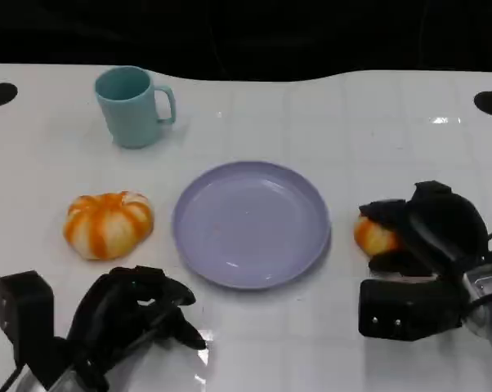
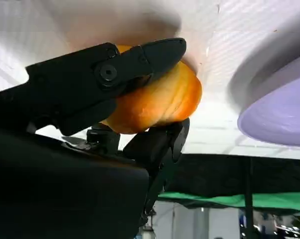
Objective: Grasp the bread from the table and place it into the plate.
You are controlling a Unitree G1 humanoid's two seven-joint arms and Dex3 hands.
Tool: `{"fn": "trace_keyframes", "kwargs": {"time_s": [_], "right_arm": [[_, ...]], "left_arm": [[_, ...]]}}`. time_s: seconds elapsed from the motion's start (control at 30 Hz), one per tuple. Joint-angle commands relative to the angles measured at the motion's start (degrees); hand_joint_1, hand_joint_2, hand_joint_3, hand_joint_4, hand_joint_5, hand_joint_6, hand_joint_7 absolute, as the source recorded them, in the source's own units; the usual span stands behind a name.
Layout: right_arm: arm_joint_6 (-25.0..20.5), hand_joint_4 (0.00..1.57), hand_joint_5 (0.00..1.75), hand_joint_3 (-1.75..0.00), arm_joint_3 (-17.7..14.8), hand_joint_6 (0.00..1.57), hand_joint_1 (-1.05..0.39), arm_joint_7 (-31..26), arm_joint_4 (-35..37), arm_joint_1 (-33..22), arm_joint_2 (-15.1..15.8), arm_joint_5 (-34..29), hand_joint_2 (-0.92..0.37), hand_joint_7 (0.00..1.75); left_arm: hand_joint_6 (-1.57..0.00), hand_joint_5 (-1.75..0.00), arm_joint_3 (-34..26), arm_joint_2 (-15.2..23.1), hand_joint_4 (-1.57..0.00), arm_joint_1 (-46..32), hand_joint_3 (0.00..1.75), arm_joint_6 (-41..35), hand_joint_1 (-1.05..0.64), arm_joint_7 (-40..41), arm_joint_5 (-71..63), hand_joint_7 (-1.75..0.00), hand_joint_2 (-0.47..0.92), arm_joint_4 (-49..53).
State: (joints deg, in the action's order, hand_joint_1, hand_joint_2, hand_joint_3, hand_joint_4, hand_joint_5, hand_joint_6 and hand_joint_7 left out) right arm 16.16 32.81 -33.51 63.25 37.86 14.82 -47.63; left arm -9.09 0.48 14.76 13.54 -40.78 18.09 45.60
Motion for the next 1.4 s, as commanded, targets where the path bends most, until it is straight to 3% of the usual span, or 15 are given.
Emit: {"fn": "trace_keyframes", "kwargs": {"time_s": [0.03,0.07,0.1,0.27,0.3,0.37,0.4,0.43,0.47,0.5,0.53,0.63,1.07,1.17,1.4], "right_arm": [[0.6,0.87,1.74,-0.24,1.2,0.95,-0.34,-0.5,1.6,-0.1,0.9,-0.5,-0.92,0.82],[0.5,0.88,1.75,-0.25,1.3,0.95,-0.34,-0.9,1.6,-0.1,0.8,-0.4,-0.92,0.77],[0.5,0.9,1.75,-0.25,1.3,0.9,-0.34,-1.2,1.7,0.0,0.7,-0.4,-0.91,0.97],[0.0,0.91,1.75,-0.33,2.0,0.69,-0.35,-3.3,1.7,-0.1,0.6,-0.7,-0.87,1.53],[0.1,0.9,1.75,-0.46,2.1,0.66,-0.35,-3.7,1.6,-0.1,0.6,-0.8,-0.8,1.59],[0.3,0.89,1.75,-0.61,2.5,0.67,-0.35,-4.9,1.5,-0.2,0.7,-0.9,-0.71,1.55],[0.7,0.89,1.75,-0.69,2.5,0.73,-0.34,-5.9,1.4,-0.3,0.8,-0.8,-0.65,1.35],[1.0,0.88,1.75,-0.75,2.5,0.75,-0.33,-6.7,1.4,-0.3,0.8,-0.7,-0.61,1.3],[1.3,0.88,1.75,-0.79,2.4,0.74,-0.33,-7.3,1.3,-0.4,0.8,-0.5,-0.59,1.32],[2.2,0.87,1.75,-0.83,2.1,0.64,-0.32,-8.1,1.2,-0.5,0.8,-0.1,-0.55,1.57],[3.3,0.87,1.75,-0.85,2.0,0.61,-0.31,-9.4,1.1,-0.6,0.9,0.0,-0.53,1.66],[6.6,0.88,1.75,-0.98,1.1,0.61,-0.31,-12.8,1.0,-0.8,1.0,1.0,-0.49,1.74],[15.5,0.95,1.75,-1.19,-4.0,0.68,-0.23,-16.5,-1.2,-0.2,0.9,5.2,-0.42,1.75],[16.5,0.97,1.75,-1.2,-4.8,0.69,-0.22,-16.1,-3.2,0.1,1.0,5.3,-0.4,1.75],[16.0,1.03,1.75,-1.46,-4.9,0.8,-0.23,-14.1,-7.9,2.3,-1.1,4.6,-0.27,1.65]], "left_arm": [[-1.57,-0.53,-0.1,0.8,-1.53,-1.2,0.0,-1.0,-1.05,0.3,-0.2,-0.21,0.78,0.2],[-1.57,-0.53,-0.1,0.8,-1.53,-1.2,0.0,-1.0,-1.05,0.3,-0.2,-0.21,0.78,0.2],[-1.57,-0.53,0.0,0.8,-1.53,-1.2,0.0,-1.0,-1.05,0.3,-0.2,-0.21,0.78,0.1],[-1.57,-0.53,0.0,0.8,-1.53,-1.3,0.0,-1.1,-1.05,0.2,-0.2,-0.21,0.78,-0.1],[-1.57,-0.53,0.0,0.8,-1.53,-1.3,0.0,-1.0,-1.05,0.2,-0.3,-0.21,0.78,-0.1],[-1.57,-0.53,0.0,0.9,-1.53,-1.3,0.0,-1.0,-1.05,0.3,-0.3,-0.21,0.78,-0.1],[-1.57,-0.53,-0.1,0.8,-1.53,-1.2,0.0,-0.9,-1.05,0.1,-0.2,-0.21,0.78,0.1],[-1.57,-0.53,-0.2,0.8,-1.53,-1.2,0.0,-0.9,-1.05,-0.1,-0.1,-0.21,0.78,0.2],[-1.57,-0.53,-0.2,0.8,-1.53,-1.2,0.0,-0.8,-1.05,-0.2,0.0,-0.21,0.78,0.3],[-1.57,-0.53,-0.2,0.8,-1.53,-1.2,0.0,-0.8,-1.05,-0.2,0.0,-0.21,0.78,0.3],[-1.57,-0.53,-0.2,0.8,-1.53,-1.2,0.0,-0.9,-1.05,0.0,-0.1,-0.21,0.78,0.1],[-1.57,-0.53,-0.1,0.9,-1.53,-1.2,0.0,-0.8,-1.05,0.1,-0.2,-0.21,0.78,0.2],[-1.57,-0.52,0.0,0.8,-1.54,-1.4,0.0,-1.3,-1.05,0.3,-0.3,-0.22,0.77,-0.3],[-1.57,-0.52,-0.1,0.7,-1.54,-1.3,0.0,-1.2,-1.05,0.2,-0.2,-0.22,0.77,-0.2],[-1.57,-0.52,0.0,0.5,-1.54,-1.3,0.0,-1.0,-1.05,0.4,-0.3,-0.21,0.77,-0.1]]}}
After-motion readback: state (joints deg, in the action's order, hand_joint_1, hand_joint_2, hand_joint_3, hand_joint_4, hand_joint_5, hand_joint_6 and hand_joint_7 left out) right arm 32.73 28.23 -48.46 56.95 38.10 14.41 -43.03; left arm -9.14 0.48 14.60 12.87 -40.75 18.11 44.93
